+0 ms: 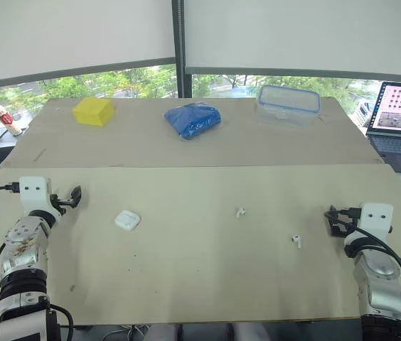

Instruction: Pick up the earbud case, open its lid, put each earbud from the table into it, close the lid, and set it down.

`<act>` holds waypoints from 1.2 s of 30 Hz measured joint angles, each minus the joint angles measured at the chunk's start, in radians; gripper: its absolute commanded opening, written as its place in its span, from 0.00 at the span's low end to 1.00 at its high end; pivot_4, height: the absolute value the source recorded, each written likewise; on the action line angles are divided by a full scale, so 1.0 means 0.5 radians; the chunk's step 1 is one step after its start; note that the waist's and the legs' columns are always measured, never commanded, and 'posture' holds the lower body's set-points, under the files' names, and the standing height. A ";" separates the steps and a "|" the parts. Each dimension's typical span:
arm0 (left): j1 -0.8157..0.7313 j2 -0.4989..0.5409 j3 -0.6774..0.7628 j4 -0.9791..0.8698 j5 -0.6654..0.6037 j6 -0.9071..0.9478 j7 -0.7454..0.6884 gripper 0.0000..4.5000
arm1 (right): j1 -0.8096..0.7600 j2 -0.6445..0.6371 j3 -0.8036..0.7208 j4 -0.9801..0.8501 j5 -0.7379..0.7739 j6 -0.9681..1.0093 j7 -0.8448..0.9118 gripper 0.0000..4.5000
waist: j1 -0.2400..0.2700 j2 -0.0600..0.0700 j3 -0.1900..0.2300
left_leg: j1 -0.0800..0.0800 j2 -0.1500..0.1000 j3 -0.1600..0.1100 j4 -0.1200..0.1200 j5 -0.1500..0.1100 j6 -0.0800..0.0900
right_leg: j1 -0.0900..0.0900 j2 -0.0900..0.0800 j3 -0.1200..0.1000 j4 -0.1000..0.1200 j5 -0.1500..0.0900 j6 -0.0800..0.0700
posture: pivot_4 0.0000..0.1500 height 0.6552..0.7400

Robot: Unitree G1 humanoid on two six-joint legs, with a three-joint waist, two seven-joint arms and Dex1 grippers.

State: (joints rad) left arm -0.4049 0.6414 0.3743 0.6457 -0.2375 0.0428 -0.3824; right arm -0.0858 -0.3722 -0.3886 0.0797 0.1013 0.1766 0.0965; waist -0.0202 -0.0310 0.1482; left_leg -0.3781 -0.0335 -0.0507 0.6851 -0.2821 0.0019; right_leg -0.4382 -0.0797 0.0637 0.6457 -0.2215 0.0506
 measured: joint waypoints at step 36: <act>0.888 0.189 -0.334 -1.921 -0.429 1.332 -0.432 1.00 | -0.942 -0.104 1.083 -0.481 0.807 0.791 1.717 1.00 | -0.034 0.001 0.001 | -0.001 0.009 -0.001 -0.008 0.000 0.000 | 0.000 0.004 -0.005 -0.008 0.002 -0.004 | 1.00 1.00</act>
State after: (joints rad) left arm 0.0393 0.7362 0.2073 -0.3147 -0.4519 0.7086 -0.5987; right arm -0.5568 -0.4242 0.1529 -0.1607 0.5050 0.5722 0.9552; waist -0.0371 -0.0303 0.1486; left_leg -0.3785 -0.0288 -0.0512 0.6813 -0.2821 0.0018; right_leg -0.4384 -0.0777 0.0614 0.6416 -0.2206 0.0487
